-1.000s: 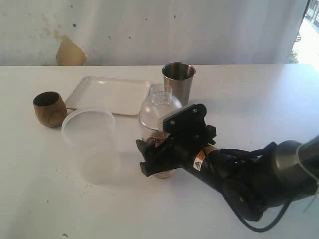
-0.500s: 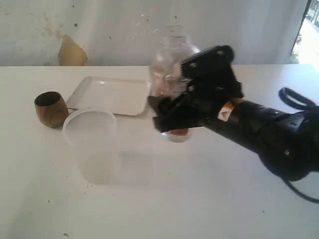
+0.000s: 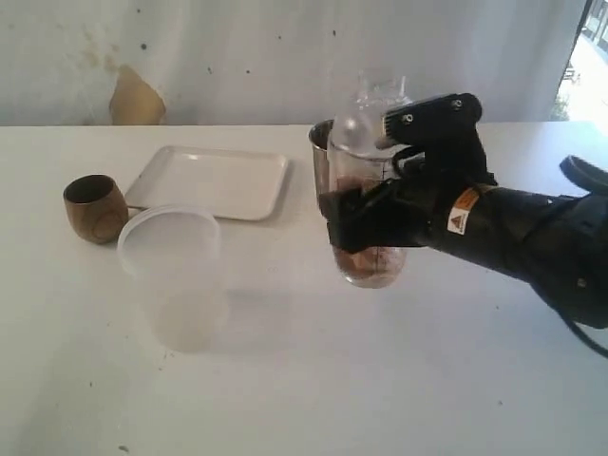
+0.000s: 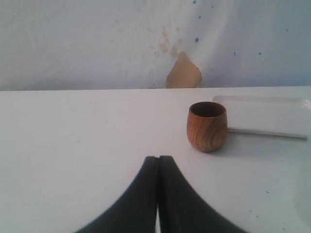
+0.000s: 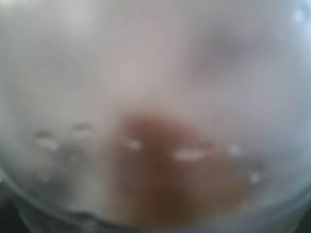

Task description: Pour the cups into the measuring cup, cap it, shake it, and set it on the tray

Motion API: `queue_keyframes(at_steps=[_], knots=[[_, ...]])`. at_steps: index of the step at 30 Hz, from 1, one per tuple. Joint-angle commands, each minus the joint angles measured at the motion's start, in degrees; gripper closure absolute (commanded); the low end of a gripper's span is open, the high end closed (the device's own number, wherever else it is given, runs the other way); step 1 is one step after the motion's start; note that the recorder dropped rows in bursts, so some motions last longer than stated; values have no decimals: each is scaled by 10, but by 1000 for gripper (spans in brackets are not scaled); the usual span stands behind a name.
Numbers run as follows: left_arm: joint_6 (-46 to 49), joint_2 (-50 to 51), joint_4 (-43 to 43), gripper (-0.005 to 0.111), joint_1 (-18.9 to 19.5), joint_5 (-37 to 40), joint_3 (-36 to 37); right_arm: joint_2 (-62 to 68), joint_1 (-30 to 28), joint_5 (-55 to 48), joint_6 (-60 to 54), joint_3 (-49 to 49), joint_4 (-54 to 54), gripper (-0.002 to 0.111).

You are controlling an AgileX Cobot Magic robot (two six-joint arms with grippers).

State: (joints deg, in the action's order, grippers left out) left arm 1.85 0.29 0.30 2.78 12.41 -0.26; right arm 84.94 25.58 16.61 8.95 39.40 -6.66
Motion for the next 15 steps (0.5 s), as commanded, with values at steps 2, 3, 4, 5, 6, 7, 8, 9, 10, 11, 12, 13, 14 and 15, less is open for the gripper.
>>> queue_keyframes(at_steps=[2, 3, 4, 5, 6, 7, 8, 9, 10, 11, 12, 13, 14, 15], knots=[[-3, -3, 2, 107, -1, -4, 3, 15, -45, 12, -63, 31, 201, 108], [-3, -3, 2, 107, -1, -4, 3, 13, -46, -1, -27, 31, 149, 108], [-3, -3, 2, 107, -1, -4, 3, -1, -11, -16, 34, 31, 14, 108], [-3, -3, 2, 107, -1, -4, 3, -12, 33, -25, 90, 27, -125, 108], [-3, -3, 2, 107, -1, -4, 3, -15, 76, -22, 92, 26, -220, 108], [-3, -3, 2, 107, -1, -5, 3, -8, 66, -26, 34, 36, -164, 108], [-3, -3, 2, 107, -1, -6, 3, 8, 25, -19, -34, 49, 8, 108], [-3, -3, 2, 107, -1, -8, 3, 19, -12, -5, -42, 51, 164, 108], [-3, -3, 2, 107, -1, -8, 3, 18, -13, -7, -25, 51, 143, 108], [-3, -3, 2, 107, -1, -8, 3, 3, 20, -24, 12, 51, 2, 108], [-3, -3, 2, 107, -1, -8, 3, -11, 69, -25, 46, 45, -124, 108], [-3, -3, 2, 107, -1, -8, 3, -13, 91, -6, 15, 44, -140, 108], [-3, -3, 2, 107, -1, -8, 3, 0, 77, 10, -60, 51, -17, 108], [-3, -3, 2, 107, -1, -8, 3, 13, 40, 18, -98, 61, 171, 108]])
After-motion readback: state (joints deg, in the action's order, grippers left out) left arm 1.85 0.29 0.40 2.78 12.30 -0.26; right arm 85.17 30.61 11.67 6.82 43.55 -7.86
